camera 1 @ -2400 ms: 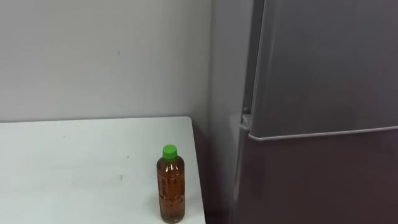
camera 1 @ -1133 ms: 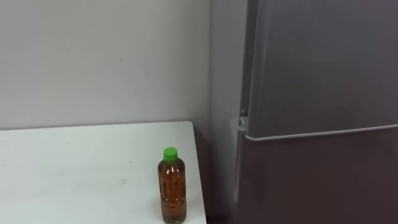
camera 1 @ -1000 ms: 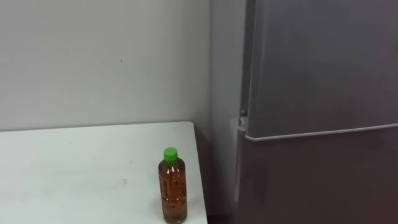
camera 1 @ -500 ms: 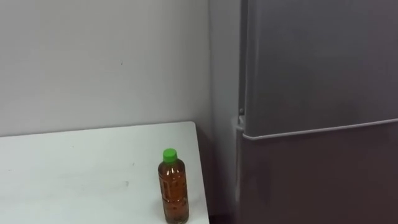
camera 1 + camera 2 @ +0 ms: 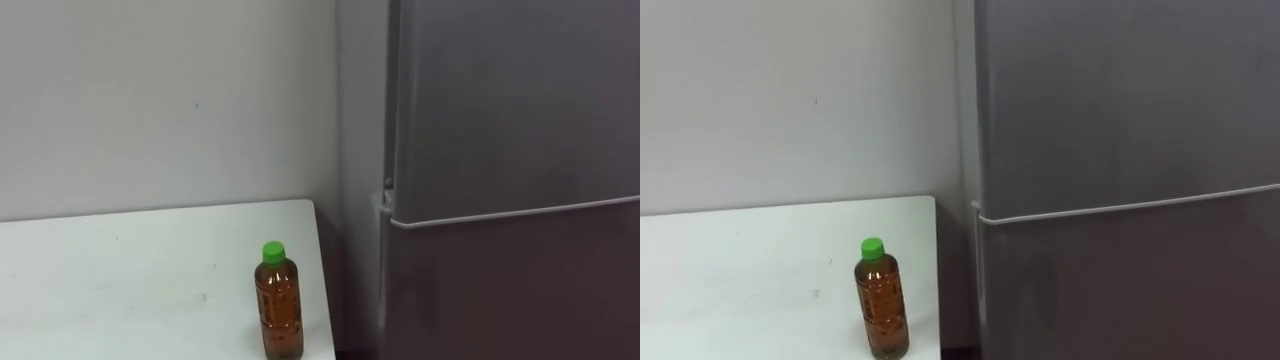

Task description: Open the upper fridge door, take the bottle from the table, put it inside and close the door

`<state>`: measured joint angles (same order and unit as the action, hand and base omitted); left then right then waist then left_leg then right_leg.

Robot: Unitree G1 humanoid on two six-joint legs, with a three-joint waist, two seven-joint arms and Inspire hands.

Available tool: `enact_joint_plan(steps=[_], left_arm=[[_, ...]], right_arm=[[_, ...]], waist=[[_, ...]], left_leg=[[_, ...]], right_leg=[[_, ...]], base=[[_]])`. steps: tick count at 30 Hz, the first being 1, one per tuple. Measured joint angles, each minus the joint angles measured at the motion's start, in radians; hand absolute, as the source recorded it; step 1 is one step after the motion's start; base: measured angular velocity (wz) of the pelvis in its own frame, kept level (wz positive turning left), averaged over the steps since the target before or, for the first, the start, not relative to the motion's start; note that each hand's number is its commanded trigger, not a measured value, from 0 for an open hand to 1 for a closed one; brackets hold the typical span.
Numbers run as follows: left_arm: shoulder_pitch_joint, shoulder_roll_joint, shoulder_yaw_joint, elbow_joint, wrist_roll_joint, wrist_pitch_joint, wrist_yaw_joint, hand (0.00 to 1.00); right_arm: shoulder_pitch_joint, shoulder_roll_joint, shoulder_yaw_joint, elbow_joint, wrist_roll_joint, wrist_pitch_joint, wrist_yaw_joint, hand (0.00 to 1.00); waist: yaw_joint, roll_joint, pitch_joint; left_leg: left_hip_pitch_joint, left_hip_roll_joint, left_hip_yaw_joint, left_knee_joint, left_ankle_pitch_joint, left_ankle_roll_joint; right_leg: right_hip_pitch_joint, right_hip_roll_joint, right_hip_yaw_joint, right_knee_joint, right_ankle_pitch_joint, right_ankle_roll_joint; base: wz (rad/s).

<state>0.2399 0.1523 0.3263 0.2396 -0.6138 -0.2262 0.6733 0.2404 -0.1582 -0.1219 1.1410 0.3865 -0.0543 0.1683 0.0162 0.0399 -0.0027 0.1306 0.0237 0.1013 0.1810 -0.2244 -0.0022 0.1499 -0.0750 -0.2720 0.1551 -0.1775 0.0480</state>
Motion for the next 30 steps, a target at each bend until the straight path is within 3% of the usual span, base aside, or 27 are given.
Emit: enact_joint_plan(steps=[9,14,23,30], left_arm=[[-0.004,0.004,0.092,-0.178,0.000,-0.024,0.067,0.00],[-0.011,0.005,0.095,-0.292,0.021,-0.023,0.074,0.00],[-0.068,0.005,0.075,-0.472,0.063,-0.019,-0.023,0.00],[-0.170,0.005,0.023,-0.489,0.079,0.005,-0.106,0.00]], right_arm=[[0.014,0.007,0.002,-0.019,-0.022,-0.001,-0.026,0.00],[0.008,0.010,0.003,-0.021,-0.029,-0.001,-0.026,0.00],[-0.006,0.013,0.000,-0.020,-0.043,0.001,-0.012,0.00],[-0.034,0.017,0.002,-0.007,-0.043,0.013,-0.012,0.00]], waist=[[0.023,-0.004,-0.0049],[0.020,-0.001,-0.0044],[-0.005,-0.001,0.0047],[-0.043,0.001,0.0063]], left_leg=[[0.000,0.000,0.002,-0.001,0.000,0.000],[-0.008,0.000,-0.007,0.008,-0.001,0.000],[-0.015,0.000,-0.022,0.015,0.000,-0.001],[-0.018,-0.001,-0.022,0.015,0.000,-0.001]], right_leg=[[-0.008,-0.001,0.006,0.013,-0.004,0.000],[-0.010,-0.001,0.003,0.012,-0.004,0.000],[-0.007,0.000,-0.004,0.009,-0.004,-0.002],[-0.006,0.001,-0.005,0.002,-0.004,-0.002]], base=[[-0.02],[0.02],[0.03],[0.00]])
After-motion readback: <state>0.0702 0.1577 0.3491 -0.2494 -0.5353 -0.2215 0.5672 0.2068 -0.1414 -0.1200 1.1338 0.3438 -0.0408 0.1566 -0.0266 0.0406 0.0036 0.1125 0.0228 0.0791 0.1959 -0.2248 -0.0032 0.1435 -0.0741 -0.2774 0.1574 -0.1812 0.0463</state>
